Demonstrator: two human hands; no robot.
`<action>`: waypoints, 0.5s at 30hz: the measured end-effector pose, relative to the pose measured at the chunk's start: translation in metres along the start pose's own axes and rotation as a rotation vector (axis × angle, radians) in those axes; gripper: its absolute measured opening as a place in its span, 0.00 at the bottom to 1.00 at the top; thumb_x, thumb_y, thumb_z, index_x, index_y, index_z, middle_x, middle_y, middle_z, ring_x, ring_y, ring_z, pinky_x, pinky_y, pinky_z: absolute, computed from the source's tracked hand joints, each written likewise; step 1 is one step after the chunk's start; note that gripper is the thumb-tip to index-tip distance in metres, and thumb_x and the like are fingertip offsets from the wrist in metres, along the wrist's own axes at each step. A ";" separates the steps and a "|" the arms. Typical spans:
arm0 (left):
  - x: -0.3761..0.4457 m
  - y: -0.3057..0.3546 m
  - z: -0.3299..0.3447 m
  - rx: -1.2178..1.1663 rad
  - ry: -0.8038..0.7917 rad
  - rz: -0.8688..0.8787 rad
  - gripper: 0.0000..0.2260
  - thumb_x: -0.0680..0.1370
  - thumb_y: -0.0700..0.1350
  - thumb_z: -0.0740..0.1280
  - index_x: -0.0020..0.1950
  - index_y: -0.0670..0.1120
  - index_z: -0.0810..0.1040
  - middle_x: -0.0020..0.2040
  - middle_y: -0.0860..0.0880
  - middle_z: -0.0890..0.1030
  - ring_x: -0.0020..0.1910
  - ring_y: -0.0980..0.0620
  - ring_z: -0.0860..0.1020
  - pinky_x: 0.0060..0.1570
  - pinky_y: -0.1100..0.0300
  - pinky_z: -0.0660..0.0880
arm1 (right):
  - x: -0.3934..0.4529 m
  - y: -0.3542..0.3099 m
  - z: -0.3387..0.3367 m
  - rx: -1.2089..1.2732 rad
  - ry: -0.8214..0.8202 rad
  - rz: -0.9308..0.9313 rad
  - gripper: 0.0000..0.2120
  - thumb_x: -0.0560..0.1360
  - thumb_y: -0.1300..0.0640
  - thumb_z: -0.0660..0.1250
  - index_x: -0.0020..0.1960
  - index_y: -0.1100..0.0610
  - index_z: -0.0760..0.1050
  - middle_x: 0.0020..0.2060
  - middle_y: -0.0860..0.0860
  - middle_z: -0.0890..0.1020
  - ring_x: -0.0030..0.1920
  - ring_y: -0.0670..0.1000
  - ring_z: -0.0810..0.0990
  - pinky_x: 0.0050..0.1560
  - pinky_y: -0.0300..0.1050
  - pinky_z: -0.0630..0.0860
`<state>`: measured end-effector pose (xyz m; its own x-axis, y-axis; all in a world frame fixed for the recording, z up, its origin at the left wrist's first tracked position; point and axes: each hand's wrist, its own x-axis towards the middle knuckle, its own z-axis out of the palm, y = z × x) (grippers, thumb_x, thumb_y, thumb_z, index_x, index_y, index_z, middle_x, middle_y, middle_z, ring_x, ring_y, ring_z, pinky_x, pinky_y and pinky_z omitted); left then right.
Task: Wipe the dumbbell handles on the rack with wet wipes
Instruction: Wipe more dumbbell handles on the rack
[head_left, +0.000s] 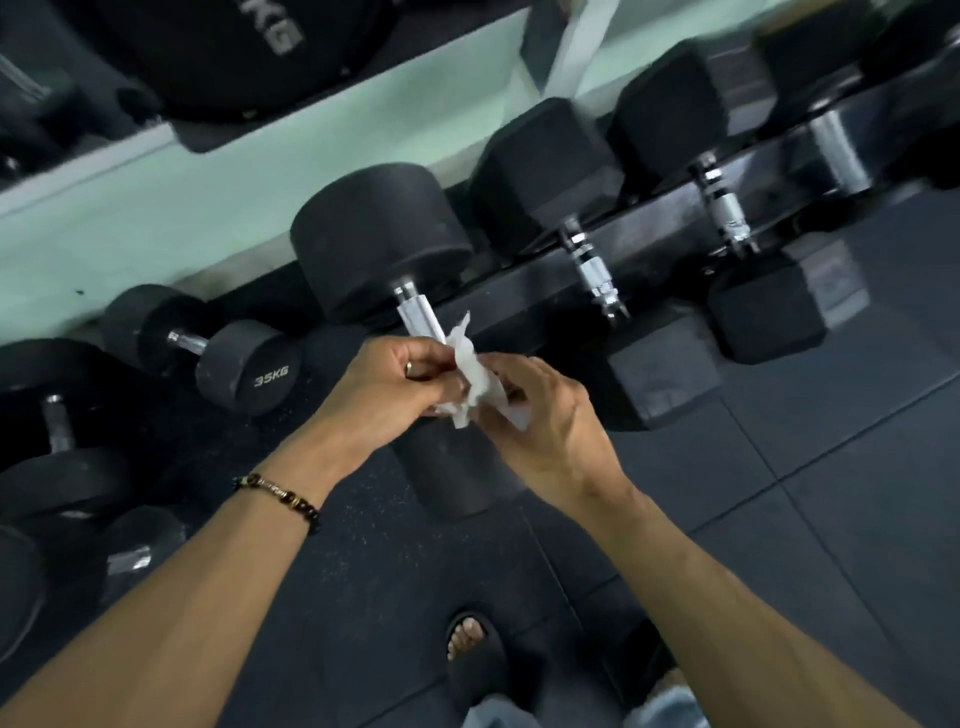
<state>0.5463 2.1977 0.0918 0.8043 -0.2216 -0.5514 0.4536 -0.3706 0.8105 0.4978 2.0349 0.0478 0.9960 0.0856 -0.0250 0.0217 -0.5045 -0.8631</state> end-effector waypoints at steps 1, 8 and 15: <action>0.000 0.009 0.012 0.002 -0.032 -0.004 0.08 0.76 0.36 0.71 0.53 0.44 0.83 0.46 0.48 0.86 0.48 0.51 0.85 0.50 0.59 0.80 | -0.004 0.001 -0.014 0.025 0.036 0.012 0.13 0.74 0.60 0.72 0.58 0.54 0.80 0.46 0.48 0.83 0.43 0.45 0.82 0.43 0.43 0.80; 0.021 0.067 0.153 0.517 -0.138 0.206 0.05 0.75 0.48 0.73 0.51 0.52 0.83 0.44 0.55 0.85 0.45 0.58 0.83 0.51 0.57 0.80 | -0.054 0.045 -0.165 -0.110 0.271 0.242 0.06 0.71 0.63 0.67 0.42 0.55 0.81 0.30 0.44 0.78 0.31 0.48 0.75 0.33 0.42 0.73; 0.033 0.132 0.359 1.124 -0.241 0.561 0.12 0.78 0.52 0.67 0.58 0.50 0.80 0.51 0.53 0.82 0.51 0.53 0.81 0.51 0.55 0.78 | -0.136 0.136 -0.366 -0.245 0.408 0.464 0.07 0.69 0.54 0.63 0.39 0.53 0.79 0.28 0.47 0.78 0.30 0.55 0.75 0.35 0.55 0.77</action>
<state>0.4947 1.8182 0.1099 0.6361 -0.7078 -0.3072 -0.5912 -0.7030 0.3953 0.3973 1.6408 0.1186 0.8584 -0.4957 -0.1320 -0.4465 -0.5954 -0.6680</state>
